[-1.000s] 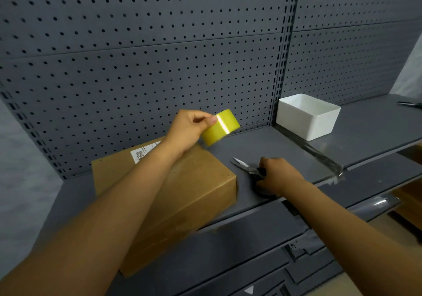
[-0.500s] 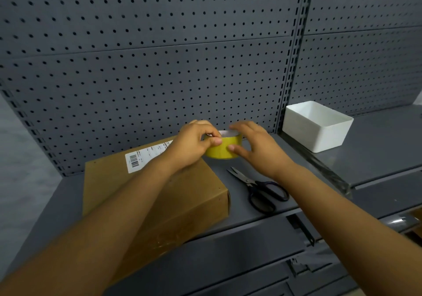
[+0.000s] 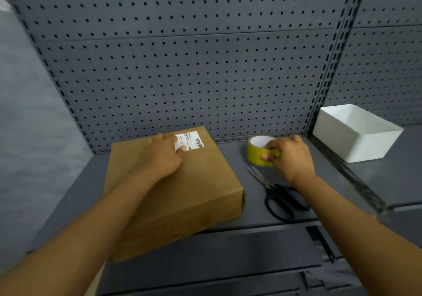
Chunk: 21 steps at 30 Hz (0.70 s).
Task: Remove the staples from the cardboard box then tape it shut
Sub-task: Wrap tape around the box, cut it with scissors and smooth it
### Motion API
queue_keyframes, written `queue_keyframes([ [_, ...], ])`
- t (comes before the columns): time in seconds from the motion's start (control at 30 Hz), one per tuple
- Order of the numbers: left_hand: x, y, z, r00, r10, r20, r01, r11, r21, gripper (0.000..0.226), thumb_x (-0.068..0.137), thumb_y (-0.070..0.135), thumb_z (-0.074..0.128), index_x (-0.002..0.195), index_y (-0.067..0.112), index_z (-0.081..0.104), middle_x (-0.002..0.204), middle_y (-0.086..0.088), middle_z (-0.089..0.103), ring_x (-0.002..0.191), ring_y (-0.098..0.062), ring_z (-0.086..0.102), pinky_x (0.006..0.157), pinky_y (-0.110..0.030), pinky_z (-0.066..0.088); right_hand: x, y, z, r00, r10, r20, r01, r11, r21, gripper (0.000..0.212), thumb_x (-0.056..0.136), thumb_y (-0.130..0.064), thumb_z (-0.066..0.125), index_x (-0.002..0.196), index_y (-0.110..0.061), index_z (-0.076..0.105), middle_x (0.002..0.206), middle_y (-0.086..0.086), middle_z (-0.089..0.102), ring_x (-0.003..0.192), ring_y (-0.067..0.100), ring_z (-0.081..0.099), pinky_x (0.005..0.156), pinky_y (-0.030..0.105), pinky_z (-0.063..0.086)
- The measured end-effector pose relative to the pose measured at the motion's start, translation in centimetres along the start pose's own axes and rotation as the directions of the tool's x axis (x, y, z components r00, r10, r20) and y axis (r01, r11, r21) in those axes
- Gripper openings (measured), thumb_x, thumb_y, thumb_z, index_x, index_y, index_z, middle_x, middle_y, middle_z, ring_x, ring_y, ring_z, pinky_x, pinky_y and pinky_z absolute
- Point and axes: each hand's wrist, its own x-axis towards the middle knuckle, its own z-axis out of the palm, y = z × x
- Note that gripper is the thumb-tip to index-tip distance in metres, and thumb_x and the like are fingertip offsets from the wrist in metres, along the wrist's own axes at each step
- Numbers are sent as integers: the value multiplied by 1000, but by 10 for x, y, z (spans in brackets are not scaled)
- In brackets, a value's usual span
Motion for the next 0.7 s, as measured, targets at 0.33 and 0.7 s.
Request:
queue_keyframes([
  [0.33, -5, -21, -3, 986, 113, 126, -104, 992, -73, 52, 101, 46, 29, 150, 30, 26, 159, 8, 17, 145, -15, 18, 116, -33, 17, 7, 10, 15, 988, 61, 140, -45, 993, -113, 28, 90, -33, 62, 114, -19, 68, 118, 9, 62, 120, 31, 38, 92, 38, 39],
  [0.7, -17, -13, -9, 989, 146, 5, -141, 967, -210, 48, 101, 33, 39, 147, 19, 36, 154, 1, 32, 141, -14, 28, 114, -28, 18, -12, -108, -20, 878, -422, 226, 300, 853, 427, 41, 101, -34, 41, 138, -18, 49, 144, 0, 47, 132, 17, 41, 108, 26, 27],
])
